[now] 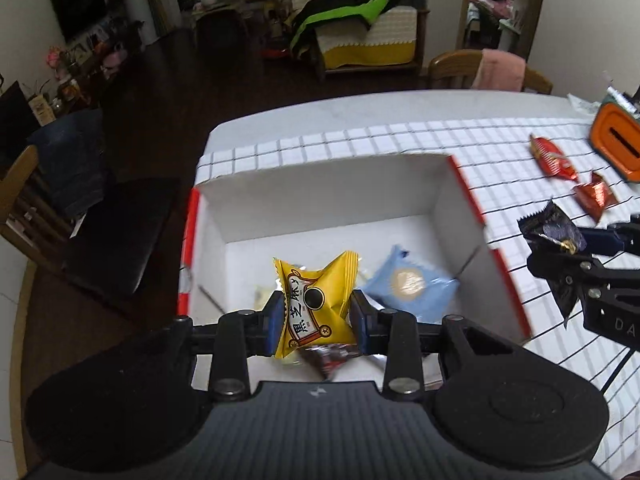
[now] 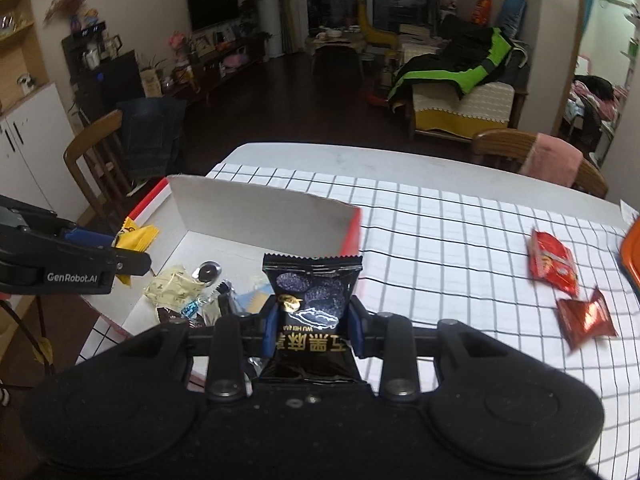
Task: Organize snacks
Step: 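Carry the yellow candy and black candy over the white box with both tools, then open both grippers to drop the candies into the box, then withdraw both tools from the box toward the red chip bag and Oreo bag, then grasp the brown Oreo bag with the right gripper while the left grasps the red chip bag, then carry the red chip bag and Oreo bag over the white box with both tools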
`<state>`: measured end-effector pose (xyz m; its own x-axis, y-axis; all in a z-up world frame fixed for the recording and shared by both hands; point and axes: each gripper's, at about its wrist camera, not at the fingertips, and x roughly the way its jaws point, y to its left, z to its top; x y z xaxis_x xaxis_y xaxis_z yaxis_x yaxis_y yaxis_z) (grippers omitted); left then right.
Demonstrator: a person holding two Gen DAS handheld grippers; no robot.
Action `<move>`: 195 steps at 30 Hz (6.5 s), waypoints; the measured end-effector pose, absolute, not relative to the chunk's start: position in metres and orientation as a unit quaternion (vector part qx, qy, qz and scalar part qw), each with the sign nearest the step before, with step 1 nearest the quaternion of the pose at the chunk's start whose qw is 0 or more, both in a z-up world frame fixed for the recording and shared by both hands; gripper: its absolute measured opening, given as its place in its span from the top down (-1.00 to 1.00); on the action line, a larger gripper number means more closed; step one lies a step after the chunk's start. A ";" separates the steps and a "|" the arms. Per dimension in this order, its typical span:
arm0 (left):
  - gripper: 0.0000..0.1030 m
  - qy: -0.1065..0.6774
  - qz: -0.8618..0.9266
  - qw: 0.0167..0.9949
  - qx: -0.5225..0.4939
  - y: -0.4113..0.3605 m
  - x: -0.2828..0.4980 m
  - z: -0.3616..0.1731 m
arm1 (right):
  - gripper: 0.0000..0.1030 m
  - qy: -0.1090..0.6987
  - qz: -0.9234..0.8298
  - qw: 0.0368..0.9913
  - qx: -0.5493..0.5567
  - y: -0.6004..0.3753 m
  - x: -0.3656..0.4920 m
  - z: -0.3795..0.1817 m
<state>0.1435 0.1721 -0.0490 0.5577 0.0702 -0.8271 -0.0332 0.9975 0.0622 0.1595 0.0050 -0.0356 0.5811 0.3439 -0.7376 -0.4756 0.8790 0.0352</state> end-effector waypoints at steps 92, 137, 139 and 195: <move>-0.66 0.390 -0.105 0.913 0.054 0.028 0.161 -0.019 | -1.00 0.393 0.198 0.895 -0.064 -0.137 0.169 -0.019; -0.66 0.447 -0.102 0.877 0.145 -0.150 0.312 -0.070 | -0.38 0.555 -0.100 0.799 0.209 -0.328 0.375 -0.170; -0.66 0.445 -0.125 0.872 0.163 -0.156 0.317 -0.072 | -0.26 0.553 -0.082 0.806 0.193 -0.327 0.371 -0.169; -0.46 0.524 -0.333 0.728 0.292 -0.258 0.471 -0.181 | 0.20 0.519 0.124 0.822 0.201 -0.392 0.307 -0.156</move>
<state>0.4709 -0.2584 -0.1805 0.2301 -0.1787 -0.9566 0.7898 0.6087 0.0763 0.3069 -0.3924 -0.1559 0.4304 0.4129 -0.8027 0.0040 0.8884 0.4591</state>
